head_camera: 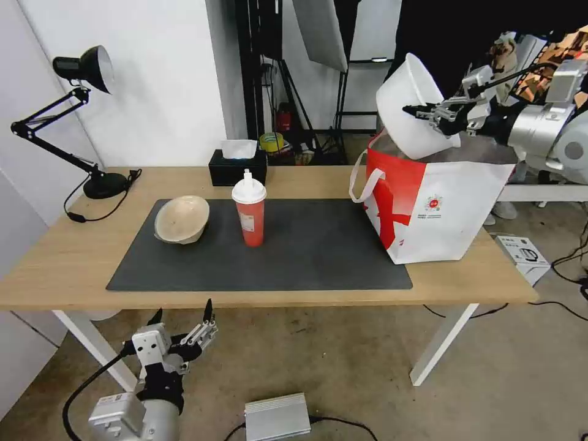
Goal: Pick up the trash from the table and place it into the takeout bag.
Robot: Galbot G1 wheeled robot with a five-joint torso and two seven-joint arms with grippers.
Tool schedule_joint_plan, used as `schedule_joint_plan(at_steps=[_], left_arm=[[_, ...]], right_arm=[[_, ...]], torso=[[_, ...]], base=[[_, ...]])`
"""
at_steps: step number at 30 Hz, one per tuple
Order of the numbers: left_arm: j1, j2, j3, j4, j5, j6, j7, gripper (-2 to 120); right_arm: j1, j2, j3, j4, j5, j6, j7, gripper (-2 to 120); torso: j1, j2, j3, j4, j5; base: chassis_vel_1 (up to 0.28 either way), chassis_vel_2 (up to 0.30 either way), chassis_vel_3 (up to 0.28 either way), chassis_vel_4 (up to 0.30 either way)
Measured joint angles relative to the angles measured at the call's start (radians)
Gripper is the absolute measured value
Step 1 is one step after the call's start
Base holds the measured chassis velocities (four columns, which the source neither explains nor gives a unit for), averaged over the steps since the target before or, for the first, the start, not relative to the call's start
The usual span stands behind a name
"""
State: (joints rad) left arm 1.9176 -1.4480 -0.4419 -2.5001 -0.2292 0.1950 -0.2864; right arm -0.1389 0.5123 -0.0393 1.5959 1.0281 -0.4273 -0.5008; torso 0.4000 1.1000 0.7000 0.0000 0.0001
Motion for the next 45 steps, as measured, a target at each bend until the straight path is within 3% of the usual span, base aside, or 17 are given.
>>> schedule_joint_plan(at_steps=[43,45], left_arm=[[0.009,0.009,0.001,0.000,-0.001,-0.007,-0.005,100],[0.008,0.009,0.001,0.000,-0.001,-0.007,-0.005,100]], right_arm=[[-0.178,0.092,0.071,-0.078,-0.016,0.032,0.040,0],[-0.182,0.092,0.072,-0.075,-0.015,0.041,0.041,5]], torso=[[0.000,0.000,0.000,0.0000,0.0000],[0.000,0.000,0.000,0.0000,0.0000]], base=[[0.000,0.000,0.000,0.000],[0.000,0.000,0.000,0.000]])
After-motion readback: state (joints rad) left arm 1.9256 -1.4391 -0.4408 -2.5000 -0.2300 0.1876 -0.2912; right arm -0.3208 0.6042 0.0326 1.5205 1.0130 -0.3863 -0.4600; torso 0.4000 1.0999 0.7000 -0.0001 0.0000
